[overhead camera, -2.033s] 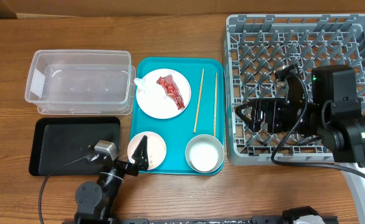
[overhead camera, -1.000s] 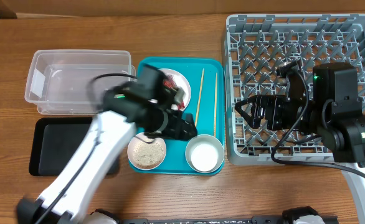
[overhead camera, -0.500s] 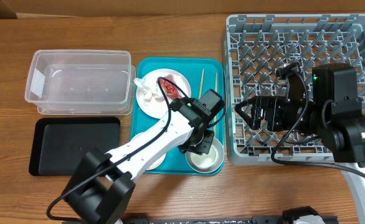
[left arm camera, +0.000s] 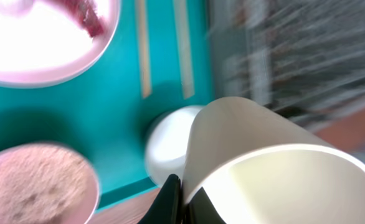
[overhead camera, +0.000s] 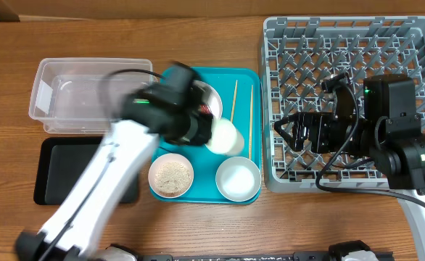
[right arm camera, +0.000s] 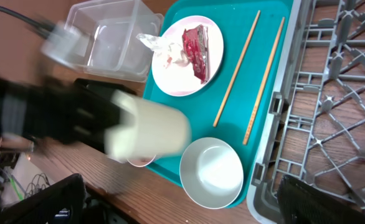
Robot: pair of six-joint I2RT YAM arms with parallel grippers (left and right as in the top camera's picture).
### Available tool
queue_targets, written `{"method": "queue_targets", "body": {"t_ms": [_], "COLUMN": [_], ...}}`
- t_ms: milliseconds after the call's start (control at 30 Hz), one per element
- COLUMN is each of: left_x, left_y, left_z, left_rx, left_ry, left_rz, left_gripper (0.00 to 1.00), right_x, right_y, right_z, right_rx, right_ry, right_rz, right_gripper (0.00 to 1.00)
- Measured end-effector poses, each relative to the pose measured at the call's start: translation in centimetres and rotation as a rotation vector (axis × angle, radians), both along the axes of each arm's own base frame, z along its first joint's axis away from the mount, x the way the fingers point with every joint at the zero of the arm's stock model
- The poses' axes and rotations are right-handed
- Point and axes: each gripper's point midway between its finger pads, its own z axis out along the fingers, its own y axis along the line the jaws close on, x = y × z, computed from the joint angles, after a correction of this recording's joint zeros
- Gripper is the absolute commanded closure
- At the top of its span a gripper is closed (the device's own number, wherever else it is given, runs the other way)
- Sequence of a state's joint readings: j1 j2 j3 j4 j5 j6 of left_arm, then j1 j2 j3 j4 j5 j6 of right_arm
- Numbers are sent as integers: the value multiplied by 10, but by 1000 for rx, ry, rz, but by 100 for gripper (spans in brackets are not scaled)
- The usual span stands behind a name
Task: Sort waste into correct bins and load items into the dishwasher
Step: 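Carry the white cup into the grey dish rack and release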
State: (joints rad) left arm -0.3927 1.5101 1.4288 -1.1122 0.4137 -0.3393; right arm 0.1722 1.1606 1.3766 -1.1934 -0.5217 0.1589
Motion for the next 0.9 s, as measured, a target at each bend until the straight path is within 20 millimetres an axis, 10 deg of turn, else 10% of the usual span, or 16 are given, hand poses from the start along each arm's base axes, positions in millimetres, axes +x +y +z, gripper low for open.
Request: {"method": "queue_targets", "body": {"t_ms": [233, 600, 900], "left_x": [-1, -32, -39], "left_y": [16, -8, -13], "left_z": [75, 120, 131], "left_rx": [-559, -846, -916], "left_ry": [22, 63, 65], "left_rz": [-73, -237, -281], "left_gripper": [96, 96, 96], "right_x": [-9, -22, -35], "right_y": [49, 106, 114], "right_z": [20, 59, 65], "right_rx": [72, 180, 234], "right_ry": [-149, -379, -383], "right_rz": [277, 517, 587], "right_gripper": [0, 0, 30]}}
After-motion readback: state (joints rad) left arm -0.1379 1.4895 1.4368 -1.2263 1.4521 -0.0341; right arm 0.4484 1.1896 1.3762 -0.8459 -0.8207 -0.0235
